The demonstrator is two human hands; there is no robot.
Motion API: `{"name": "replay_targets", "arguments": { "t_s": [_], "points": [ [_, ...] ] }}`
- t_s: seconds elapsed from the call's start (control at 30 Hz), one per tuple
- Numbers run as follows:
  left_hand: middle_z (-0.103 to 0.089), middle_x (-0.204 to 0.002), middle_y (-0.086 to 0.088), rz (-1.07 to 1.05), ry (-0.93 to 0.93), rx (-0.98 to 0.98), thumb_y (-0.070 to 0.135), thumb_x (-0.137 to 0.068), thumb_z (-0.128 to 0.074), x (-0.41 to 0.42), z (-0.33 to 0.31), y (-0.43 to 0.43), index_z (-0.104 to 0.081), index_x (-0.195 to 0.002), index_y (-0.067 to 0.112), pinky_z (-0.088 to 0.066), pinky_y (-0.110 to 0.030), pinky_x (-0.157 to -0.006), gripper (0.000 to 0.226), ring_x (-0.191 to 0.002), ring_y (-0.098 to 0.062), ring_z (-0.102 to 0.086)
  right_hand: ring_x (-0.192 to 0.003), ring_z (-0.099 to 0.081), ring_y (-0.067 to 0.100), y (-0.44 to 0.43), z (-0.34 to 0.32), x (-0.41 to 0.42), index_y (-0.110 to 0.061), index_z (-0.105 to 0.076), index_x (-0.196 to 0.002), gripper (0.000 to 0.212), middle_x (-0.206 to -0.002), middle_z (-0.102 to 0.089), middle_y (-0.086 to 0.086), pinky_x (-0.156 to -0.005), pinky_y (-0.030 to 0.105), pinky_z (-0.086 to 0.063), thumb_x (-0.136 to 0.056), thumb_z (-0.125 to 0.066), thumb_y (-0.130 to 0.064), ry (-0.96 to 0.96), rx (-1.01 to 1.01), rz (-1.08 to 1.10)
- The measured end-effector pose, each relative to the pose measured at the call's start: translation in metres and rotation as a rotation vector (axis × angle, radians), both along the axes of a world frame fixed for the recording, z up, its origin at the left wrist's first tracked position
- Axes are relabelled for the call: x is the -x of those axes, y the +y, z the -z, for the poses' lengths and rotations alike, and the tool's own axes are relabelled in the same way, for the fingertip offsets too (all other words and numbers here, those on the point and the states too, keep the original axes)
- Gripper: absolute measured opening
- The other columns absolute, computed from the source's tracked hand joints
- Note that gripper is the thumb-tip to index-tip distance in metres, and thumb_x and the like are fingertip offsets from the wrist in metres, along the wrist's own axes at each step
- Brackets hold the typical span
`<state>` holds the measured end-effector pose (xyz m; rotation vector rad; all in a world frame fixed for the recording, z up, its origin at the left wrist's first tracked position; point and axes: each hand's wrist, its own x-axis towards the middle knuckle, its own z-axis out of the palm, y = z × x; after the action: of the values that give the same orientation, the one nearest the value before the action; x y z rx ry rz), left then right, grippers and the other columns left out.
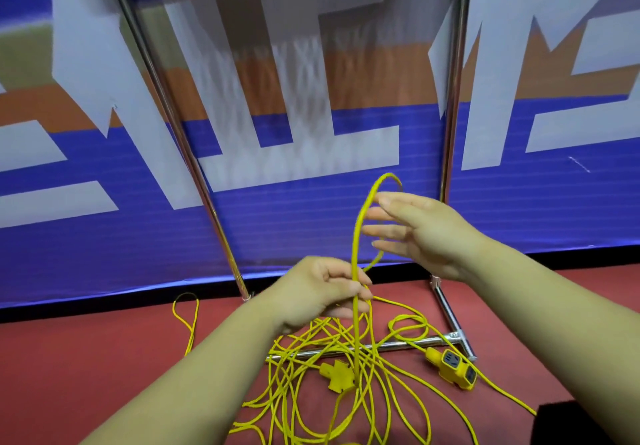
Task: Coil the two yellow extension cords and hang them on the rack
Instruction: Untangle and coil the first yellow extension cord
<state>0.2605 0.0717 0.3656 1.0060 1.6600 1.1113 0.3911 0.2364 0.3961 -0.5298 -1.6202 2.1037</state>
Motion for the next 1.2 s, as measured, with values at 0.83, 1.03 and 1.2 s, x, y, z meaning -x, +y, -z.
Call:
{"name": "replay_targets", "arguments": {
  "t_s": [0.83,1.03,1.2],
  "points": [
    [-0.068,-0.085,-0.001,0.138,-0.075,0.055,0.016,-0.100,-0.057,-0.004,0.004,-0.012,-0.066,-0.102,0.015,-0.055,-0.027,-0.074,0.009,-0.087,-0.020,-0.069,-0.078,-0.076,0.018,-0.007,-0.001,0.006,-0.012,-0.067,-0.110,0.014,-0.092,-0.074,0.007,-0.062,0.029,-0.062,-0.097,-0.061,-0.015,-0.009,0.186,0.154],
    [-0.045,-0.067,0.003,-0.106,0.026,-0.145,0.011,-0.106,-0.042,0.015,-0.013,-0.014,-0.067,-0.106,0.013,-0.047,-0.034,-0.070,0.025,-0.059,-0.011,-0.043,-0.063,-0.071,0.023,-0.002,-0.002,-0.016,-0.002,-0.069,-0.094,0.046,-0.089,-0.075,0.020,-0.052,0.026,-0.055,-0.099,-0.054,-0.045,-0.571,-0.213,0.047],
    [-0.034,-0.064,0.003,-0.115,0.025,-0.263,0.021,-0.106,-0.044,0.016,-0.027,-0.013,-0.070,-0.103,0.024,-0.042,-0.027,-0.059,0.027,-0.055,-0.011,-0.031,-0.062,-0.062,-0.003,0.001,0.002,-0.018,-0.026,-0.069,-0.097,0.011,-0.080,-0.070,-0.019,-0.064,0.019,-0.045,-0.089,-0.072,-0.033,-0.393,-0.713,0.171]
  ]
}}
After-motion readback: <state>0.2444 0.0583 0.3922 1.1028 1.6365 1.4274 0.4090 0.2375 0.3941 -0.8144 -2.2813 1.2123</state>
